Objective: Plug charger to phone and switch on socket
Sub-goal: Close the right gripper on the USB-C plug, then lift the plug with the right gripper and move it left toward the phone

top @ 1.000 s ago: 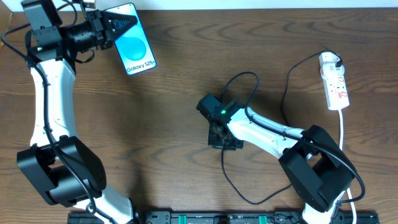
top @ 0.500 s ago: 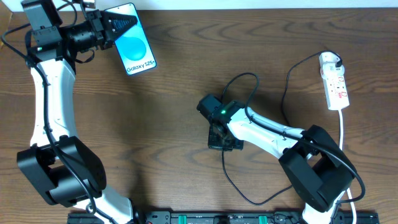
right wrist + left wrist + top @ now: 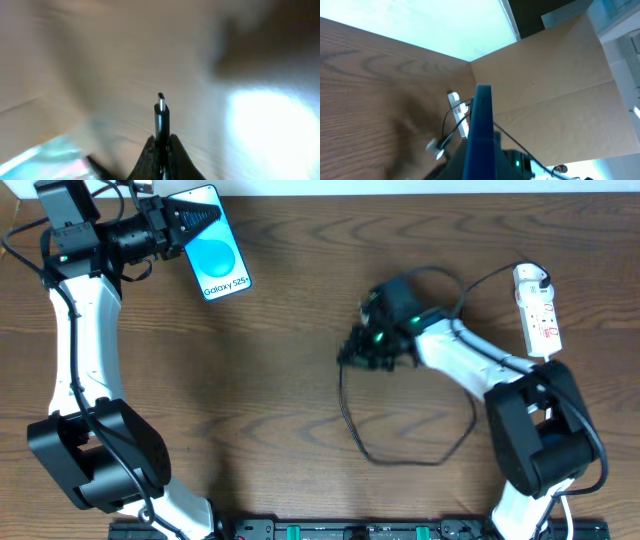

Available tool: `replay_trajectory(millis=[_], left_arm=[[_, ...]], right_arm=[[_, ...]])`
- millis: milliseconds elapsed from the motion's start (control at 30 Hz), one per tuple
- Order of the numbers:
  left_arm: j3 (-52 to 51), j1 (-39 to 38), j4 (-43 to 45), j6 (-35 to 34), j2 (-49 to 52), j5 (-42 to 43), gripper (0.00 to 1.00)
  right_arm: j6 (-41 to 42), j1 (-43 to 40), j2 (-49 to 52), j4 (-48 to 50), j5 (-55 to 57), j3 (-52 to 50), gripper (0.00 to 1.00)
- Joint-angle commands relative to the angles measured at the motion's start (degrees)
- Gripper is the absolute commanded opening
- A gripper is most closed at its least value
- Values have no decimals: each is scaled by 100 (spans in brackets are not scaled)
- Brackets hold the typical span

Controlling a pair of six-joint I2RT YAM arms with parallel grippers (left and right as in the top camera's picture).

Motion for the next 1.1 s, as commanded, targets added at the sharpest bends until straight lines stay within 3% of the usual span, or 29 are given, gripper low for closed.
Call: replay_trajectory(millis=[0, 333, 600, 867, 1067], left_arm=[[-31, 13, 13, 116, -39, 98, 8], [-31, 13, 15, 116, -39, 94, 7], [-31, 13, 120, -149, -39, 107, 7], [-31, 7, 756, -739, -39, 118, 7], [-31, -149, 2138, -1991, -39, 146, 7]], right_arm=[[-186, -310, 33, 861, -1333, 76, 1], [-343, -380, 33, 3834, -2977, 76, 1], [-195, -199, 33, 5567, -3884, 76, 1], [-13, 116, 33, 5960, -3768, 76, 1], [339, 157, 33, 6253, -3624, 76, 1]])
